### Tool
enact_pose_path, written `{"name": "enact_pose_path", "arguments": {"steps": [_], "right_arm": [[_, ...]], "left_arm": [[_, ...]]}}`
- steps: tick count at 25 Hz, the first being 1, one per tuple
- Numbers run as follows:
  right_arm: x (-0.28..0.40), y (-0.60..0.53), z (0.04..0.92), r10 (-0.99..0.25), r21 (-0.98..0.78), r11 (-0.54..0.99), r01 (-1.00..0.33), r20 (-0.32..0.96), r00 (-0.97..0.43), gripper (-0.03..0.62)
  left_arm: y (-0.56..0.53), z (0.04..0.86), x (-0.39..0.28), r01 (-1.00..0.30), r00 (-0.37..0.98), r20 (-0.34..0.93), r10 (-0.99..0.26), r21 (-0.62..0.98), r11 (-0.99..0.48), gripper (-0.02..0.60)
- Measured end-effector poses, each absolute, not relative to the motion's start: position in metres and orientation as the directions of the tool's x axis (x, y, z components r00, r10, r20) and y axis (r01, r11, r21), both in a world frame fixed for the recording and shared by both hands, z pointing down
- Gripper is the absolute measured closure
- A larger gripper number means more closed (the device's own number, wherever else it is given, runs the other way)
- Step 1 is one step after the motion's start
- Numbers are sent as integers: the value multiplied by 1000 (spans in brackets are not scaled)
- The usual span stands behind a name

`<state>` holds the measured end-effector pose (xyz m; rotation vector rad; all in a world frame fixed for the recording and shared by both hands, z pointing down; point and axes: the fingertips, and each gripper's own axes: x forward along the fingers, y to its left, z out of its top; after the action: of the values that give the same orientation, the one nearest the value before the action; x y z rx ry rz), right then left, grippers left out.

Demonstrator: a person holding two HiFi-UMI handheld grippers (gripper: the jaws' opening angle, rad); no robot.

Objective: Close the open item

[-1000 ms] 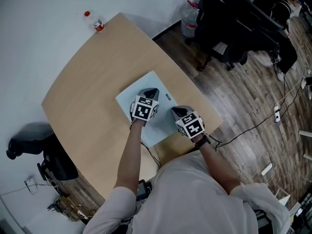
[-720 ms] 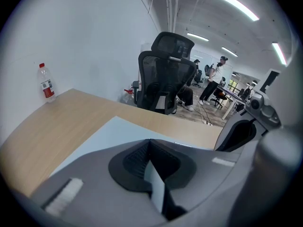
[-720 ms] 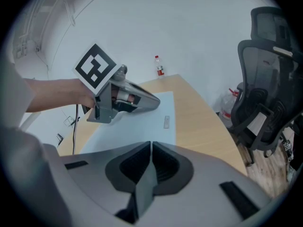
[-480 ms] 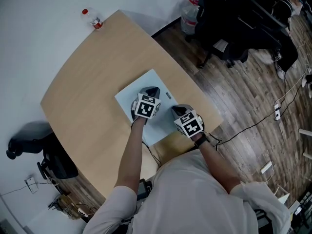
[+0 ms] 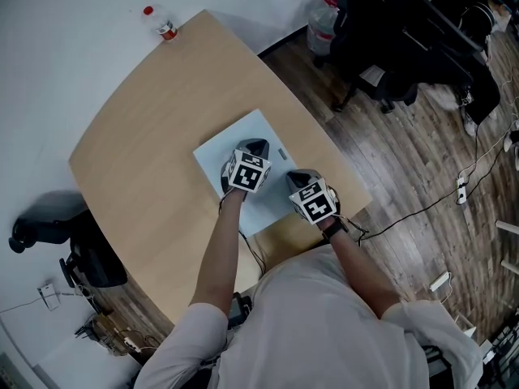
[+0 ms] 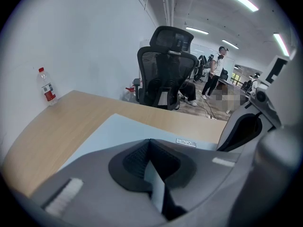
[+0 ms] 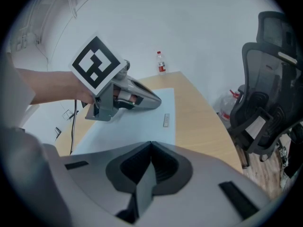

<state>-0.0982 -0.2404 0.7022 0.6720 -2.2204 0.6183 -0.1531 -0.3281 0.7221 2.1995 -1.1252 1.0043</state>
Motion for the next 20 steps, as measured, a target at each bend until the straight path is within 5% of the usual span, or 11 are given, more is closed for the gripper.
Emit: {"name": "enact_pose_path", "arguments": {"steps": [20], "right_arm": [[-93, -249, 662, -358, -201, 742, -640, 688, -631, 579]], "left_arm": [[-319, 669, -176, -901, 333, 699, -633, 38, -432, 572]]}}
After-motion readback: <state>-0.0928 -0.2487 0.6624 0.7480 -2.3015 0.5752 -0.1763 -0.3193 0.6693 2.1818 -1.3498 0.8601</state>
